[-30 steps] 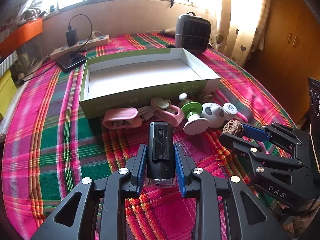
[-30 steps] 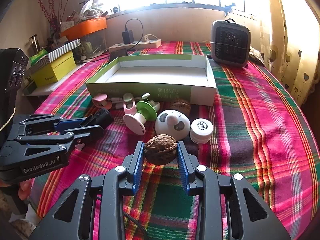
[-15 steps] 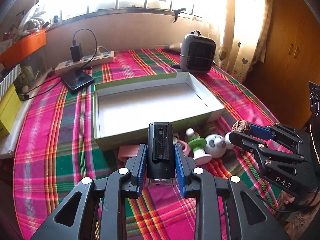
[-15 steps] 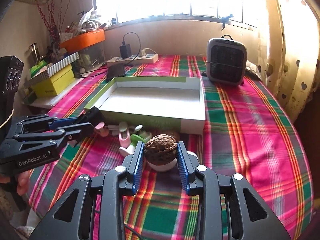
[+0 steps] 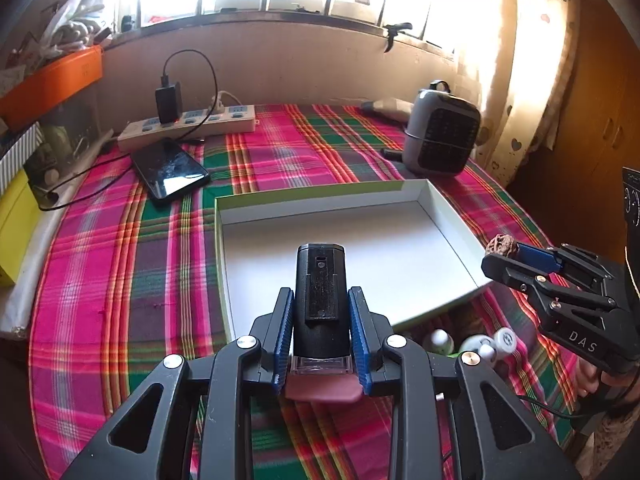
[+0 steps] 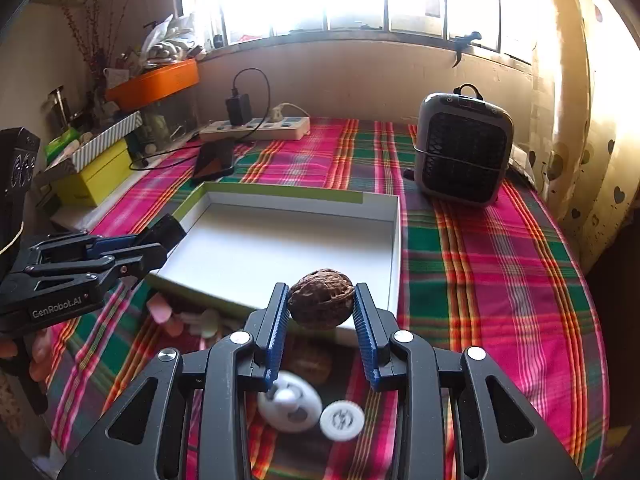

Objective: Organize objects
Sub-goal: 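Carry the black gadget and walnut over the white box with both grippers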

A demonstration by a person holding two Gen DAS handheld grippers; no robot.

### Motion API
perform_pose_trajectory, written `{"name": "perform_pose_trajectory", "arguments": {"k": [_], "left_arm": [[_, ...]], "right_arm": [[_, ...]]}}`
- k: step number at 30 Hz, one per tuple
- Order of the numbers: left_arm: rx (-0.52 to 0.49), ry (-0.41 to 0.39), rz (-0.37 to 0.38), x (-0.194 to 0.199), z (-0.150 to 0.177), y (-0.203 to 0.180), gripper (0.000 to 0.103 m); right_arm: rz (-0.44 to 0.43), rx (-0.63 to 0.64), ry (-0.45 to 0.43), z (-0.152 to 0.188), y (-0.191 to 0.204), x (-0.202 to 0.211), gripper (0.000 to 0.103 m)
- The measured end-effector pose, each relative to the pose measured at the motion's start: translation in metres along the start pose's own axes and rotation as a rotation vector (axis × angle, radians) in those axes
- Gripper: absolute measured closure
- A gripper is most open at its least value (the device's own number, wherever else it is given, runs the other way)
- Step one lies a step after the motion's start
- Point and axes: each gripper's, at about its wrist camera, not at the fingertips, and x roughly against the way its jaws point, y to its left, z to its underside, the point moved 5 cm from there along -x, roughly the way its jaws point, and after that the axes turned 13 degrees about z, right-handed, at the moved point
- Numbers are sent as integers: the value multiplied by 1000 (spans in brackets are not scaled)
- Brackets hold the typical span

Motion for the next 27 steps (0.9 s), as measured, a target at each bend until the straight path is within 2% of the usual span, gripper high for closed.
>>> {"name": "perform_pose_trajectory", "arguments": {"k": [17, 27], "left_arm": [[45, 53, -20, -46, -26, 31, 78], [51, 88, -44, -68, -31, 44, 78]], "right_arm": [[4, 44, 96, -35, -4, -71, 69], [21, 63, 144, -42, -3, -105, 69]]}}
